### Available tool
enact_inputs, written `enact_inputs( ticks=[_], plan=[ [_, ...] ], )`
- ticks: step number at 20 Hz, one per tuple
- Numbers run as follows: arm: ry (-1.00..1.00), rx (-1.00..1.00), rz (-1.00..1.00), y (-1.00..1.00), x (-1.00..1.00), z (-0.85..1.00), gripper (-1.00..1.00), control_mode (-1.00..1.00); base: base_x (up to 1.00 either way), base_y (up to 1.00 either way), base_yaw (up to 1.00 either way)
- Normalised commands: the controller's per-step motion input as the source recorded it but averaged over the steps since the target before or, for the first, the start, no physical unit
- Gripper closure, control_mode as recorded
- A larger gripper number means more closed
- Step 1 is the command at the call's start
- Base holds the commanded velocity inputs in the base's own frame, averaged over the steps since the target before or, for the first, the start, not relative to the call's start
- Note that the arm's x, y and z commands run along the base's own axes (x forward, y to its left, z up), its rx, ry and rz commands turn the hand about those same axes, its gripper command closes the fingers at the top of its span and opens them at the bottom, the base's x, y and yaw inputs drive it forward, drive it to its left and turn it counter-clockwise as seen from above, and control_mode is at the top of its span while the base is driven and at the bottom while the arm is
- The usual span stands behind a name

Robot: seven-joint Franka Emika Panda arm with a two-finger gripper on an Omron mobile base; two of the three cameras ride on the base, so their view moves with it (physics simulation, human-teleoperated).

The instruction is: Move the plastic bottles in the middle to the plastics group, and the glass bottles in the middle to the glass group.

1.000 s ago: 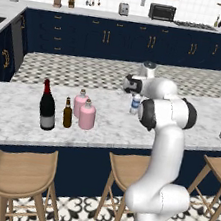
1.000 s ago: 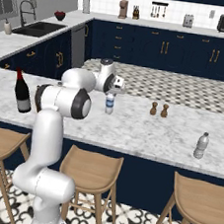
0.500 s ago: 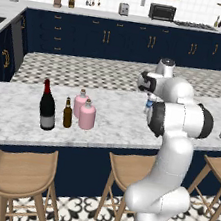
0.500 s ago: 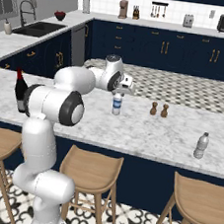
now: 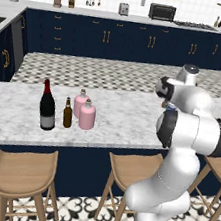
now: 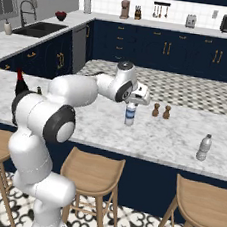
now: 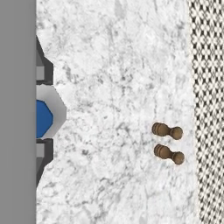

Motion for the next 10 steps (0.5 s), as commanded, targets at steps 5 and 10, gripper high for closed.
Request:
enact_inputs(
  ticks=[5, 10],
  plan=[
    [0.00, 0.00, -0.13, -0.83, -0.10, 0.12, 1.00, -1.00, 0.00, 0.00, 0.00],
    [0.00, 0.00, -0.14, -0.87, 0.00, 0.02, 1.00, -1.00, 0.00, 0.00, 0.00]
  ],
)
